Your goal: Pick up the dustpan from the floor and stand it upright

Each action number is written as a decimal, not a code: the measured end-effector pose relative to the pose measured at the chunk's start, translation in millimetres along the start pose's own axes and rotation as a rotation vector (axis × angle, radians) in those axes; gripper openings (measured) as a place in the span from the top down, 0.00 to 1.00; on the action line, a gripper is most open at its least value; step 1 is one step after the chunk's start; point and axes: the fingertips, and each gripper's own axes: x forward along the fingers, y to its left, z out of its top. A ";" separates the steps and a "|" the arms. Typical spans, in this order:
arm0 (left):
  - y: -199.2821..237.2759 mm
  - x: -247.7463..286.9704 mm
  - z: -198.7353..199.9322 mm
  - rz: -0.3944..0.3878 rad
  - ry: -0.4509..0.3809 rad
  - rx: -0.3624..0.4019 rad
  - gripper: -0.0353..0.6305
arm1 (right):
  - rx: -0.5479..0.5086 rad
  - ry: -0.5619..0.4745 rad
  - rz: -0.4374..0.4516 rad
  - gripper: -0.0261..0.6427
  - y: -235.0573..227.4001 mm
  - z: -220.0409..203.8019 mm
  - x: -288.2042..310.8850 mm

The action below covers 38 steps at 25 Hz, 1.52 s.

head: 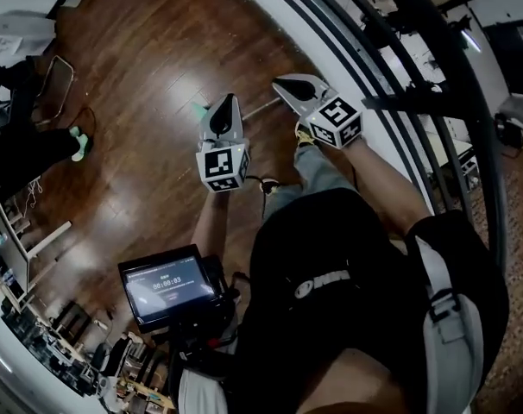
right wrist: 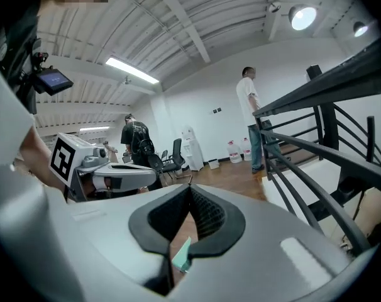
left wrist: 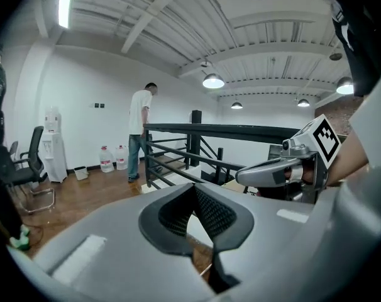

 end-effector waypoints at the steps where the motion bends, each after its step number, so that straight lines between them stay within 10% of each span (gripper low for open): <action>1: -1.4 14.2 -2.4 -0.010 0.013 0.008 0.92 | 0.007 0.011 0.004 0.96 -10.5 -1.5 2.2; 9: 7.3 99.2 -56.7 -0.148 0.145 0.106 0.92 | 0.065 0.071 -0.042 0.96 -77.8 -33.1 26.8; 21: 1.6 178.9 -392.0 -0.664 0.713 0.172 0.91 | 0.189 0.251 -0.181 0.96 -154.1 -253.1 86.0; 25: -21.0 186.4 -476.1 -0.840 0.909 0.150 0.52 | 0.188 0.313 -0.189 0.96 -166.7 -317.9 91.7; 31: -27.0 221.7 -601.9 -0.879 1.069 0.296 0.31 | 0.224 0.359 -0.201 0.96 -190.7 -412.5 97.6; 38: -34.9 251.0 -710.3 -0.893 1.150 0.460 0.34 | 0.267 0.354 -0.222 0.96 -218.3 -482.4 104.2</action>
